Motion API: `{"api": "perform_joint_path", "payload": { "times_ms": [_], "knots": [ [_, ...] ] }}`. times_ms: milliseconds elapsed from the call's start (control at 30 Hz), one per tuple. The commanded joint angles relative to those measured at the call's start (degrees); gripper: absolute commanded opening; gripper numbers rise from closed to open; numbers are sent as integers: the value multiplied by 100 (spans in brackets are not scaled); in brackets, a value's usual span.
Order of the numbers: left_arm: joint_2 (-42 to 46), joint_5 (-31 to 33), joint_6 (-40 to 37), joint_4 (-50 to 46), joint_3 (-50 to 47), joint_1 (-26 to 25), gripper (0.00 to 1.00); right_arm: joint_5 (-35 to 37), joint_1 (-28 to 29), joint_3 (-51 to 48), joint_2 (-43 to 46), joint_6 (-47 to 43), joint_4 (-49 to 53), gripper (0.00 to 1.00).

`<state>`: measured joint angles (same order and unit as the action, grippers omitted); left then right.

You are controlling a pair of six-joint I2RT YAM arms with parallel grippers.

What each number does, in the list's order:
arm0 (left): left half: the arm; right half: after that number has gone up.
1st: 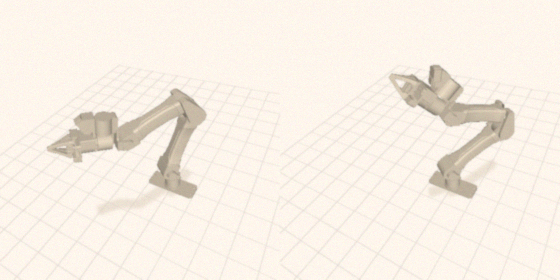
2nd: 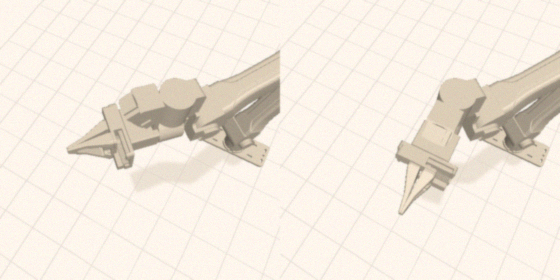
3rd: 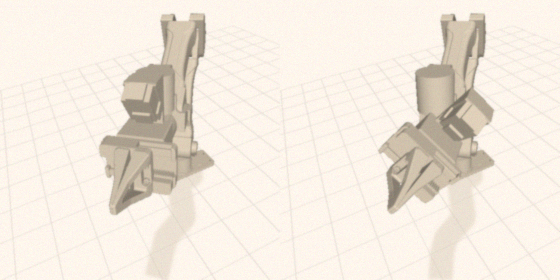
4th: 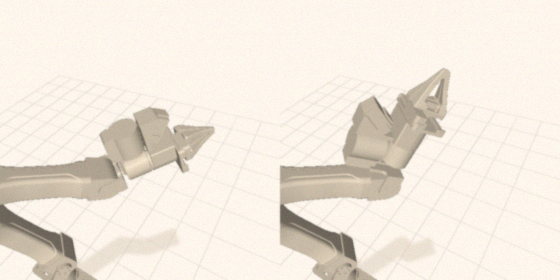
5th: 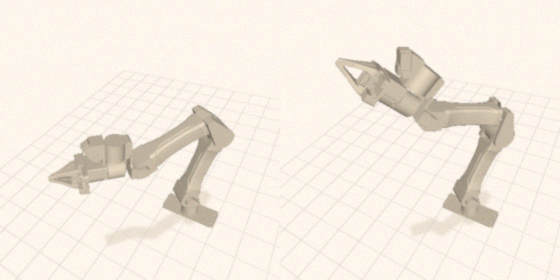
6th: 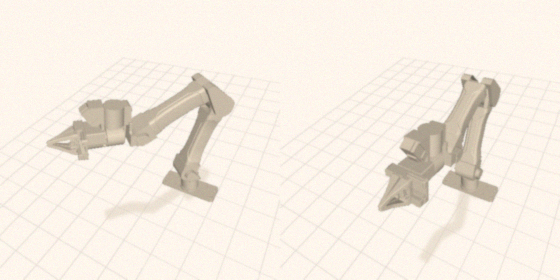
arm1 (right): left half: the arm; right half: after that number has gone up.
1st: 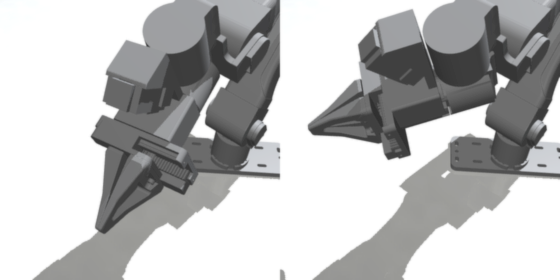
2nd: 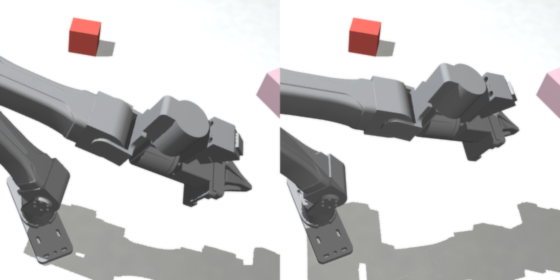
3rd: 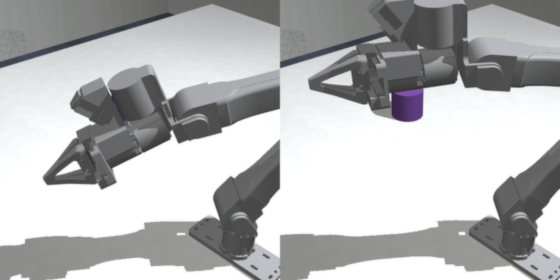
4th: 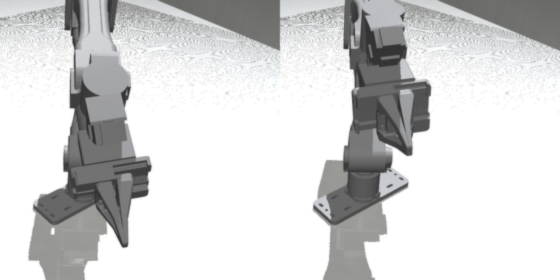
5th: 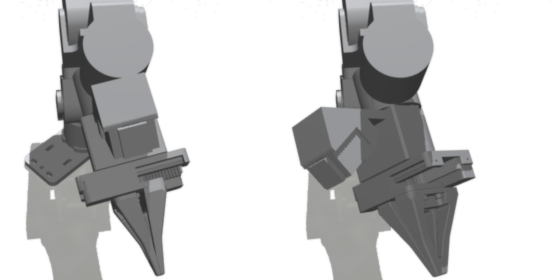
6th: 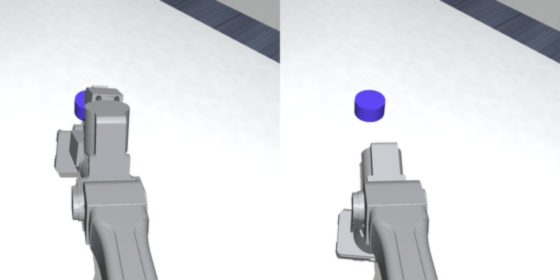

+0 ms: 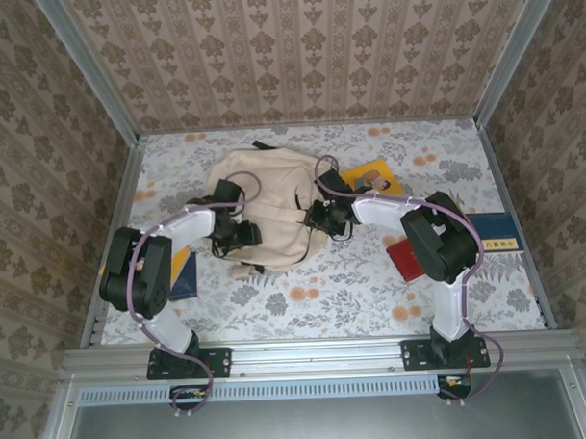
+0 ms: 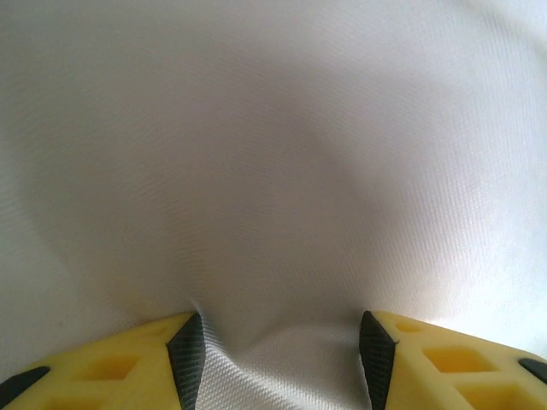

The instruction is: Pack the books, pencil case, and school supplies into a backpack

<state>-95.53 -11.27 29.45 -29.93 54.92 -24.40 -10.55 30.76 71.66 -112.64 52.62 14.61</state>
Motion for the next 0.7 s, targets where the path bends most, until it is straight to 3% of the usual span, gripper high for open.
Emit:
{"api": "perform_joint_path", "payload": {
  "times_ms": [0,133,333,667],
  "knots": [
    [154,-250,566,-448,-470,-694,54,93,-100,165,-27,-293,371,40],
    [542,-79,672,-620,-265,-998,56,313,-192,95,375,-619,728,45],
    [746,-43,279,-737,850,-1041,66,512,-210,91,1037,-1134,1308,52],
    [-234,-62,386,-179,1869,-803,68,-79,-131,-132,1067,-1662,1778,48]
  ]
}}
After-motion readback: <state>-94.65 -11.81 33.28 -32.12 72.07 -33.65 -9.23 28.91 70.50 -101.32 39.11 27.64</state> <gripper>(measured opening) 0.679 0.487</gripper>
